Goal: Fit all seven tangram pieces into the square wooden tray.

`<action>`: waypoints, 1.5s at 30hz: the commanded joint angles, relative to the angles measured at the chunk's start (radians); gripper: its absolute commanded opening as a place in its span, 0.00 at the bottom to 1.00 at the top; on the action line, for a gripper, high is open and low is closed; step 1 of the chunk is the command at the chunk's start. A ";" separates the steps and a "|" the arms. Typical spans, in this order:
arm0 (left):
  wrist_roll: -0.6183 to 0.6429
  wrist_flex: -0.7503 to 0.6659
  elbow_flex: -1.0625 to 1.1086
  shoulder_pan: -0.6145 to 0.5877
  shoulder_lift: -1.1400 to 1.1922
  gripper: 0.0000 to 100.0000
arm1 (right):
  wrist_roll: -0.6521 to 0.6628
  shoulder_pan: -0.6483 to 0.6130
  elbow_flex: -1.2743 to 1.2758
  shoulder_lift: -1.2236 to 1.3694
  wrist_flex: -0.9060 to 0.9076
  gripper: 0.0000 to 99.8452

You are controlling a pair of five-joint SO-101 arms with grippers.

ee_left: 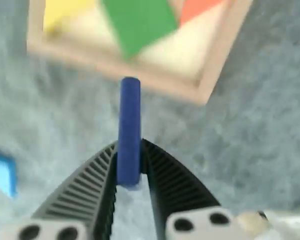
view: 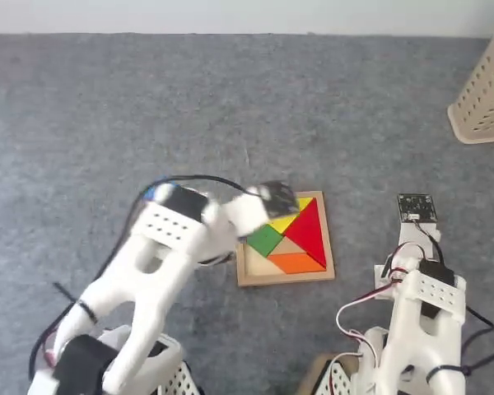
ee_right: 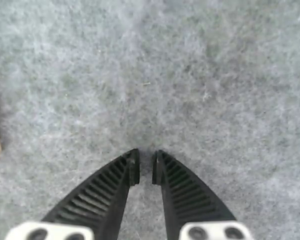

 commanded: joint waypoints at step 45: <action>-0.509 -0.035 -0.228 0.161 0.296 0.09 | -0.003 -0.008 -0.005 -0.025 -0.015 0.08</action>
